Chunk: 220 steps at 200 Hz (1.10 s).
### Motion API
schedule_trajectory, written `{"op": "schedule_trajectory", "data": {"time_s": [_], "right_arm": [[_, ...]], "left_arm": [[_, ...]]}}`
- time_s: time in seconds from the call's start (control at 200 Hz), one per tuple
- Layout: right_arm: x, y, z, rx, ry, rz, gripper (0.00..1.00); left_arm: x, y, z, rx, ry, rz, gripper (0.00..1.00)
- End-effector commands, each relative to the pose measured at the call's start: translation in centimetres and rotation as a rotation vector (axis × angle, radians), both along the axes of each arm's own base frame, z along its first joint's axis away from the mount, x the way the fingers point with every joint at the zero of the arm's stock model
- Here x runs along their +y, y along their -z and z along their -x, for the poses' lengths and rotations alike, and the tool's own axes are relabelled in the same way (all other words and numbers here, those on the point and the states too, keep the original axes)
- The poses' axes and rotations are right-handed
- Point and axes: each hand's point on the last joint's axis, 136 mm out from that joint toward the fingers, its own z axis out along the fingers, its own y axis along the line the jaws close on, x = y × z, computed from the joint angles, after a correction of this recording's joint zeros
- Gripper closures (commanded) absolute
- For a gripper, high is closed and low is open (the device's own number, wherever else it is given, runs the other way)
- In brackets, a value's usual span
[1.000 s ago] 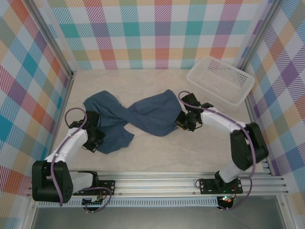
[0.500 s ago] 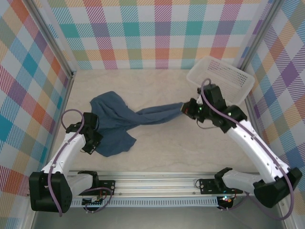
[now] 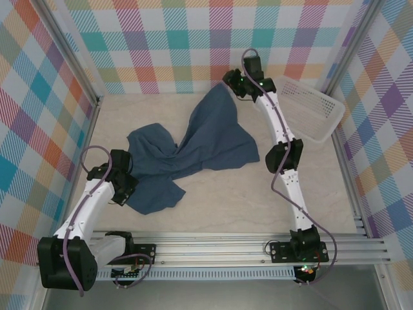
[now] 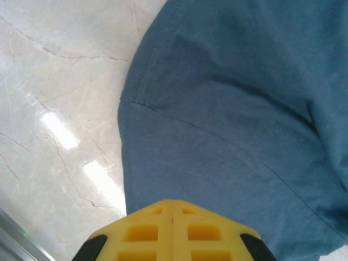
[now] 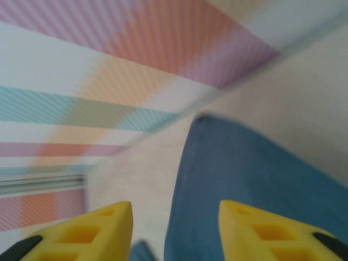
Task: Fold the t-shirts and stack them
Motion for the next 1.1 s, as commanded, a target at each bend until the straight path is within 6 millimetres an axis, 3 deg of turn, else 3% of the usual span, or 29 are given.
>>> {"op": "schedule_trajectory", "data": {"time_s": [0.0, 0.07, 0.13, 0.215, 0.36, 0.48, 0.595, 0.71, 0.905, 1.02, 1.095], "right_arm": [[-0.2, -1.9, 5.9, 0.114, -0.093, 0.118, 0.51], [-0.2, -3.1, 7.6, 0.076, -0.123, 0.135, 0.5], [-1.3, -2.7, 9.5, 0.04, -0.089, 0.114, 0.47], [-4.4, -0.3, 13.4, 0.115, -0.045, 0.134, 0.48], [-7.2, 4.0, 20.3, 0.197, -0.052, 0.167, 0.52], [-9.4, 8.6, 23.9, 0.305, -0.046, 0.234, 0.56], [-11.2, 12.0, 24.7, 0.363, -0.01, 0.243, 0.62], [-12.0, 13.7, 23.5, 0.388, 0.0, 0.26, 0.66], [-12.8, 16.5, 23.6, 0.483, 0.025, 0.298, 0.71], [-12.9, 17.7, 23.7, 0.518, 0.037, 0.304, 0.81], [-13.0, 17.7, 23.7, 0.519, 0.052, 0.299, 0.93]], "left_arm": [[-0.4, -1.2, 0.1, -0.027, 0.03, 0.01, 1.0], [-0.6, -1.1, 0.6, -0.016, 0.042, 0.019, 0.98], [-0.8, -0.9, 1.1, -0.011, 0.05, 0.033, 0.96], [-1.1, -0.7, 1.6, -0.003, 0.056, 0.046, 0.96], [-1.7, -0.4, 1.7, -0.02, 0.062, 0.08, 0.95], [-2.7, 0.0, 1.5, -0.028, 0.076, 0.131, 0.95], [-4.0, 0.3, 1.4, -0.04, 0.104, 0.173, 0.9], [-5.0, 1.3, 2.0, -0.012, 0.128, 0.207, 0.84], [-5.4, 3.1, 3.0, 0.034, 0.116, 0.212, 0.77], [-5.5, 4.4, 3.0, 0.047, 0.102, 0.217, 0.74], [-5.6, 5.3, 2.9, 0.064, 0.1, 0.216, 0.74]]}}
